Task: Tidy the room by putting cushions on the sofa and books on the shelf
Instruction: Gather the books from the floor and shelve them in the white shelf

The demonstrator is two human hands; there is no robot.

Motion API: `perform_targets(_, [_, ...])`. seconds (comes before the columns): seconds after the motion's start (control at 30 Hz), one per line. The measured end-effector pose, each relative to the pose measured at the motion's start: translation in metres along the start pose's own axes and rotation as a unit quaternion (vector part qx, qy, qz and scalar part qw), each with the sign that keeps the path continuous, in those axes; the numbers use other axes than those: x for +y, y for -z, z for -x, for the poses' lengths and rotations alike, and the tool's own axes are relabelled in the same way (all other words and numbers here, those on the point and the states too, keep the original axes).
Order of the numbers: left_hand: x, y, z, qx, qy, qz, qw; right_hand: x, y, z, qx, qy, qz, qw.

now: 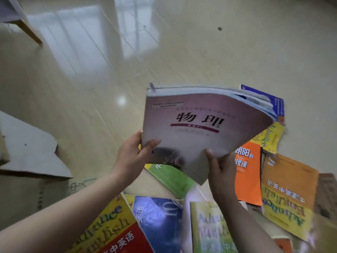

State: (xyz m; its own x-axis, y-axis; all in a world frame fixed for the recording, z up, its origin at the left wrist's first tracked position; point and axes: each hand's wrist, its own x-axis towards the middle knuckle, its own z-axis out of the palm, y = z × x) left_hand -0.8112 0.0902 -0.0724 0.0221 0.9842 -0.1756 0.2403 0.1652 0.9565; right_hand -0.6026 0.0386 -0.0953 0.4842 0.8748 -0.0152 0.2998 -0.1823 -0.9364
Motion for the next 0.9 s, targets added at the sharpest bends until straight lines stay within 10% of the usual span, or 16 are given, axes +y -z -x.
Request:
perform_targets(0.47, [0.351,0.14,0.104,-0.004,0.094,0.042,0.995,-0.377,0.109,0.052,-0.052,-0.05,-0.036,0.997])
perform_targets(0.9, [0.686,0.26,0.206,0.077,0.011,0.084,0.993,-0.725,0.208,0.069,-0.134,0.049,-0.052,0.988])
